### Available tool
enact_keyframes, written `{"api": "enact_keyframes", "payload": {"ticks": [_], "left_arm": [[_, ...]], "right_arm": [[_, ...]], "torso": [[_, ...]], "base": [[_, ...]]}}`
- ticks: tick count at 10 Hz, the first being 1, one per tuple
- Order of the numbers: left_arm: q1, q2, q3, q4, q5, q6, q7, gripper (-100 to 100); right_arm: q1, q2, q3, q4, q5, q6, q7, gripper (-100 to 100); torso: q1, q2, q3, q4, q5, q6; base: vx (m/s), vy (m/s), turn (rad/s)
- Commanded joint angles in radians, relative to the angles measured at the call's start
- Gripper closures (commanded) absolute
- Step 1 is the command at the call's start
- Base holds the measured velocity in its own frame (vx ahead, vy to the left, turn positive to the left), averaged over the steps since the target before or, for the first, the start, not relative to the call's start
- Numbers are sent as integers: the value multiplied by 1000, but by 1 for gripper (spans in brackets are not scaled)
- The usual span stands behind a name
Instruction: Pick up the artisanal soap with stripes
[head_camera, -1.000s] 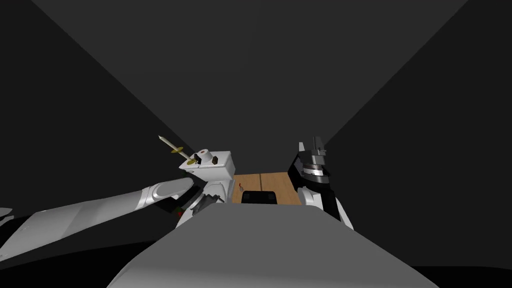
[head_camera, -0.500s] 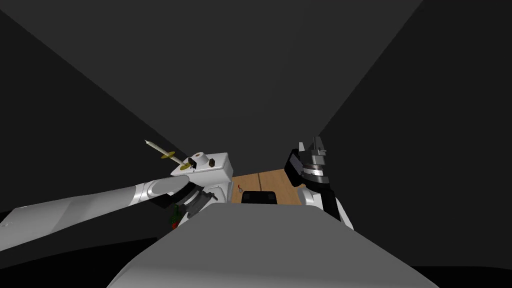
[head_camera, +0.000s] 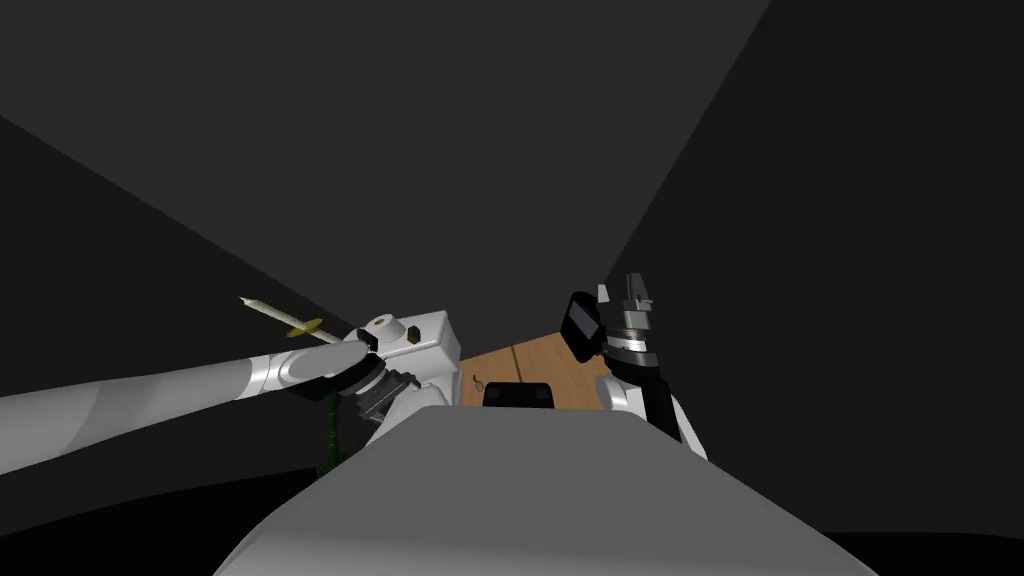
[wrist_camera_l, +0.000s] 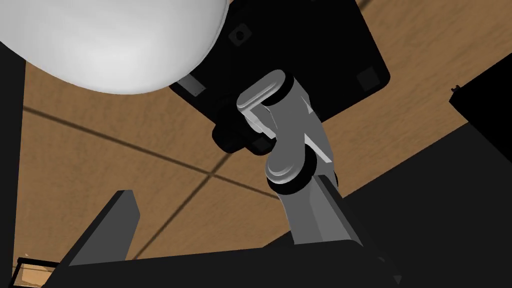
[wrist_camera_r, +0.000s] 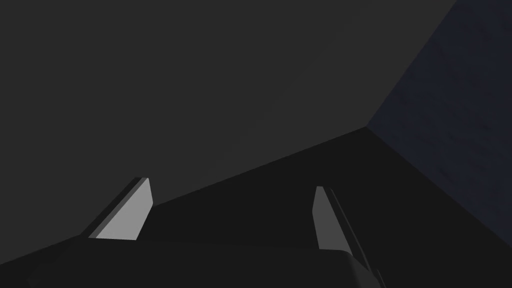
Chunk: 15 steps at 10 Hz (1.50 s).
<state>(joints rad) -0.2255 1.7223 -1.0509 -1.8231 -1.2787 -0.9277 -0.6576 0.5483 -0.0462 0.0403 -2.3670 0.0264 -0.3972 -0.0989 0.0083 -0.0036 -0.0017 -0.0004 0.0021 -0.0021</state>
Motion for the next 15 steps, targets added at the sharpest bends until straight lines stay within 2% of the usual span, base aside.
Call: {"api": "enact_keyframes", "payload": {"ticks": [1, 5, 7, 8, 9, 10, 11, 12, 13, 15], "left_arm": [[-33, 24, 0, 24, -48, 8, -24, -100], [-103, 71, 25, 71, -120, 30, -58, -100], [-115, 78, 34, 80, -128, 36, -61, -100], [-107, 83, 29, 63, -122, 35, -56, -100], [-108, 84, 29, 64, -124, 38, -56, 0], [-91, 54, 23, 91, -143, 62, -57, -100], [-80, 34, 20, 109, -156, 79, -57, -100], [-88, 40, 22, 104, -150, 64, -57, -100], [-86, 38, 21, 106, -152, 68, -58, 100], [-87, 38, 22, 106, -152, 68, -58, 100]], "right_arm": [[0, 0, 0, 0, 0, 0, 0, 0], [0, 0, 0, 0, 0, 0, 0, 0], [1, 0, 0, 0, 0, 0, 0, 0], [1, 0, 0, 0, 0, 0, 0, 0], [0, 0, 0, 0, 0, 0, 0, 0], [0, 0, 0, 0, 0, 0, 0, 0], [0, 0, 0, 0, 0, 0, 0, 0], [0, 0, 0, 0, 0, 0, 0, 0], [0, 0, 0, 0, 0, 0, 0, 0], [0, 0, 0, 0, 0, 0, 0, 0]], "torso": [[0, 0, 0, 0, 0, 0], [5, -9, -5, -2, 1, 0], [1, -11, -7, -3, 1, -1], [-2, -8, -5, -2, 0, -2], [-5, -4, -3, -1, 0, -1], [-6, -2, -1, -1, -1, -1], [-7, -1, -1, 0, -1, -1], [-7, 1, 0, 0, -1, -1], [-7, 1, 0, 0, -1, -1], [-6, 0, 0, 0, -1, -2]], "base": [[23, 103, -354], [113, 139, -236], [105, 72, 12], [22, 5, 33], [0, 0, 0], [-17, -13, -49], [-41, -26, -51], [-20, -12, -6], [0, 0, 0], [0, 0, 0]]}}
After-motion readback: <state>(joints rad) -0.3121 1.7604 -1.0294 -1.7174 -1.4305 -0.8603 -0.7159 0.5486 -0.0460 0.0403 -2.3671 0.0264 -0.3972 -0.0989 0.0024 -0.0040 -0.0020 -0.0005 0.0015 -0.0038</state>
